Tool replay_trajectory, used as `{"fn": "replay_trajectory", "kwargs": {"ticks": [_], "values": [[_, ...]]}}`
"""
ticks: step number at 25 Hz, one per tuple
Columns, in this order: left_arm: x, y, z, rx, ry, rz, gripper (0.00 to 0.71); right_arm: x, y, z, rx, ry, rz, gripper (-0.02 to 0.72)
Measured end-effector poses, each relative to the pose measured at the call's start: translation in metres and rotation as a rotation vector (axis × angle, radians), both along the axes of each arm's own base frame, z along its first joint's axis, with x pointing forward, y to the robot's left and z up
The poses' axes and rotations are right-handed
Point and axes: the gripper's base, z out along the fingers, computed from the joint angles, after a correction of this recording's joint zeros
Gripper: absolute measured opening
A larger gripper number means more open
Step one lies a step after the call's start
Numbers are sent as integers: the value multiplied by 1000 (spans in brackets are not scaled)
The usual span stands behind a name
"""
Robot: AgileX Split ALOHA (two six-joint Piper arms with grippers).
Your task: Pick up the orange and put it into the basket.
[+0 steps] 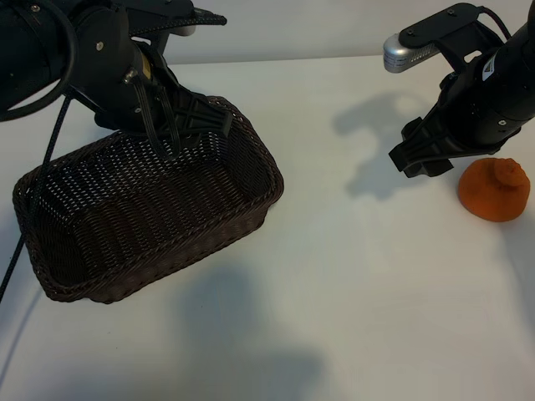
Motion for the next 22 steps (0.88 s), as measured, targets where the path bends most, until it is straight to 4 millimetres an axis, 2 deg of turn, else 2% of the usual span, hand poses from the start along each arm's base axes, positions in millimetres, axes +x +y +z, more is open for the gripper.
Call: {"fn": "replay_trajectory", "kwargs": {"ticks": [22], "values": [[0, 0, 0, -1, 0, 2, 592, 0, 0, 0, 5, 1, -13, 597]]}}
